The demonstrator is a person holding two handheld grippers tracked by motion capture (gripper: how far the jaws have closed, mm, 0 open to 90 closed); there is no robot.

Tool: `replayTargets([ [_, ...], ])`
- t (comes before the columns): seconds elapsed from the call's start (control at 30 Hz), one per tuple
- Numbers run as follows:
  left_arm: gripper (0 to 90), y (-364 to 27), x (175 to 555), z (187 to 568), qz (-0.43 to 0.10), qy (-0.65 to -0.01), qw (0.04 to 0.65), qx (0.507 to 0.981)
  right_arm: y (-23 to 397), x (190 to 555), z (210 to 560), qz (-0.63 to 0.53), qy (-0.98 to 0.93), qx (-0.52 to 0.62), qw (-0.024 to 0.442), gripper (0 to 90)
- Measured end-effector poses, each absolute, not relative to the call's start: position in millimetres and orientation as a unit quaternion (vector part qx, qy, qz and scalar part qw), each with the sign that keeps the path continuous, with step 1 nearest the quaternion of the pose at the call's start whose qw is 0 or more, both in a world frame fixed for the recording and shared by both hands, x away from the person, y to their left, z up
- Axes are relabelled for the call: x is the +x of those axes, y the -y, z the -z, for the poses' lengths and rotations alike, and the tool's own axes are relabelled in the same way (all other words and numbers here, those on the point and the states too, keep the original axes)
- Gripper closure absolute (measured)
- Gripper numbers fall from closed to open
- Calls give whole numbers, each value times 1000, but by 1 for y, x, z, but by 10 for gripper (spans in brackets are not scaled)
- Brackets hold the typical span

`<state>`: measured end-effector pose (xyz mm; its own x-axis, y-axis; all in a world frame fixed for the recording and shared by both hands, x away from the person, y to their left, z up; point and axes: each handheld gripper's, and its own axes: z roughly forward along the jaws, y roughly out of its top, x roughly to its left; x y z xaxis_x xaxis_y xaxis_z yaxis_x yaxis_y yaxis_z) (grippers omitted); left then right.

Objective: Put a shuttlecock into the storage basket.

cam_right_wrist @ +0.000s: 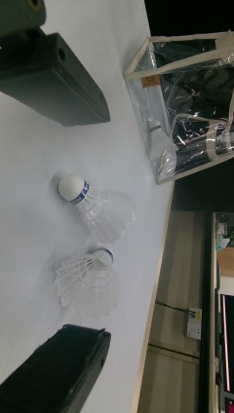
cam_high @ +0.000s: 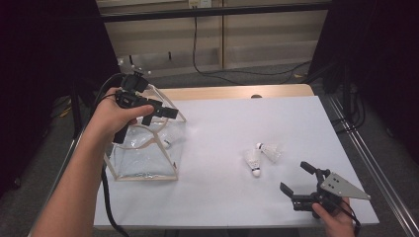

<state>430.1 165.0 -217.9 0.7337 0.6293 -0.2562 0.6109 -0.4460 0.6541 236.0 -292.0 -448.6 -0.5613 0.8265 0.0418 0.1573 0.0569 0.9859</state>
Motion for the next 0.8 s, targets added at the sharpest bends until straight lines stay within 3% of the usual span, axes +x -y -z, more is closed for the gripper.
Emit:
replayTargets([
  [0.8, 225, -141, 421, 228, 5, -330, 373, 867, 292, 236, 449, -579, -668, 369, 288, 14],
])
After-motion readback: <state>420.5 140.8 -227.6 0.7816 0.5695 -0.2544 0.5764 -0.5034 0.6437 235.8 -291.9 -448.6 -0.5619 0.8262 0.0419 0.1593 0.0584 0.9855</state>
